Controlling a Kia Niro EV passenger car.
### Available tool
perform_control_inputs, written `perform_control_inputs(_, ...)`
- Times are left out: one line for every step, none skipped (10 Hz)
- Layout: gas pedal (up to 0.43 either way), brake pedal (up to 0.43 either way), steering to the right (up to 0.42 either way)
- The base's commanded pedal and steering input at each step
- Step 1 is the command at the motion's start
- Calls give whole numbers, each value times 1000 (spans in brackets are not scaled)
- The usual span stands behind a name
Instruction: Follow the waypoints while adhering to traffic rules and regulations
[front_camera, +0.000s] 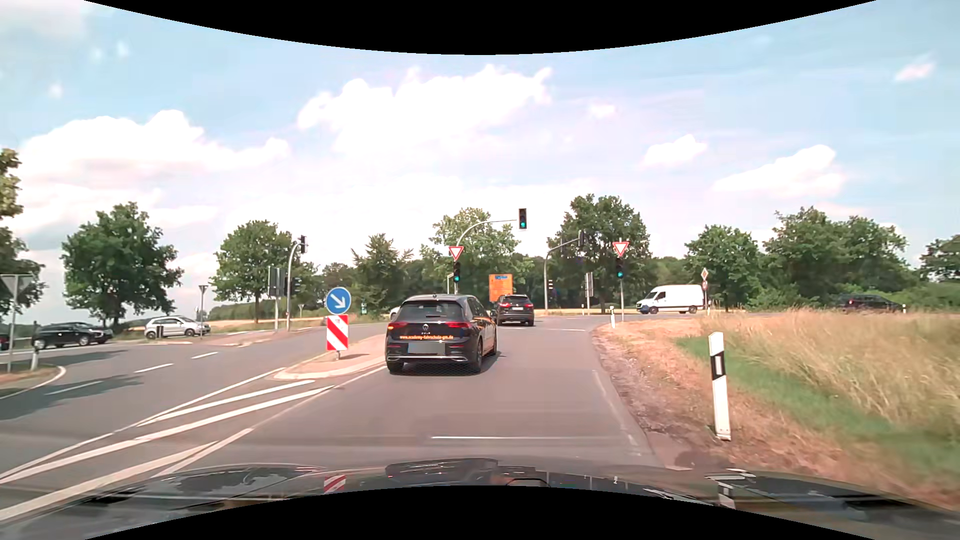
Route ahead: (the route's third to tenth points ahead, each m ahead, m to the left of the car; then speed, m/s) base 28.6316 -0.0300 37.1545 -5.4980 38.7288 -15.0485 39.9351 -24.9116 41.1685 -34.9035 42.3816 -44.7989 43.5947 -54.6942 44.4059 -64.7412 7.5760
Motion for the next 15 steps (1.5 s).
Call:
perform_control_inputs(118,0,60)
perform_control_inputs(118,0,60)
perform_control_inputs(118,0,60)
perform_control_inputs(118,0,60)
perform_control_inputs(110,0,59)
perform_control_inputs(110,0,56)
perform_control_inputs(110,0,50)
perform_control_inputs(110,0,45)
perform_control_inputs(110,0,43)
perform_control_inputs(110,0,43)
perform_control_inputs(110,0,43)
perform_control_inputs(110,0,43)
perform_control_inputs(110,0,43)
perform_control_inputs(110,0,43)
perform_control_inputs(98,0,42)
